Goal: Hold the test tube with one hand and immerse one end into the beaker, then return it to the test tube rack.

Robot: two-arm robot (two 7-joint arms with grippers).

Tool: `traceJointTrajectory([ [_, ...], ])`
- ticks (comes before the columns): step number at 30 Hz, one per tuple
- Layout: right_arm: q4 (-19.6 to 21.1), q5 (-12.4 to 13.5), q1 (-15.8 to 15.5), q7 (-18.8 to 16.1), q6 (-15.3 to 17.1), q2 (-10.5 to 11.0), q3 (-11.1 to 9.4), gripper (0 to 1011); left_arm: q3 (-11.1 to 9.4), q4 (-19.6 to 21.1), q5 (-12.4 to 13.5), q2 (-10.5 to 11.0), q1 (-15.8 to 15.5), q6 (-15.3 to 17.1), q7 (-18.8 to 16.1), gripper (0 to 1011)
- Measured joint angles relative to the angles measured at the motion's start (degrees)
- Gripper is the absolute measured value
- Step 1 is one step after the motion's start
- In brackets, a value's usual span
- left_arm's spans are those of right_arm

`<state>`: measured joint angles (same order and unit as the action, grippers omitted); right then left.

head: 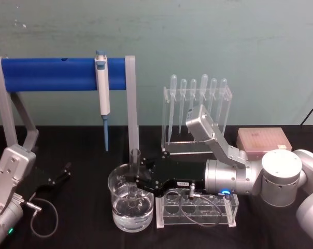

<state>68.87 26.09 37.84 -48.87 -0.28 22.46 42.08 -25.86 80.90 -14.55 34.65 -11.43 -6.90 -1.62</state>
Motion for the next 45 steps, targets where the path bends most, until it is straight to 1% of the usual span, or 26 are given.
traceJointTrajectory([
  [45, 0.00, -0.02, 0.00, 0.00, 0.00, 0.00, 0.00, 238, 0.00, 0.00, 0.00, 0.00, 0.00, 0.00, 0.00, 1000],
])
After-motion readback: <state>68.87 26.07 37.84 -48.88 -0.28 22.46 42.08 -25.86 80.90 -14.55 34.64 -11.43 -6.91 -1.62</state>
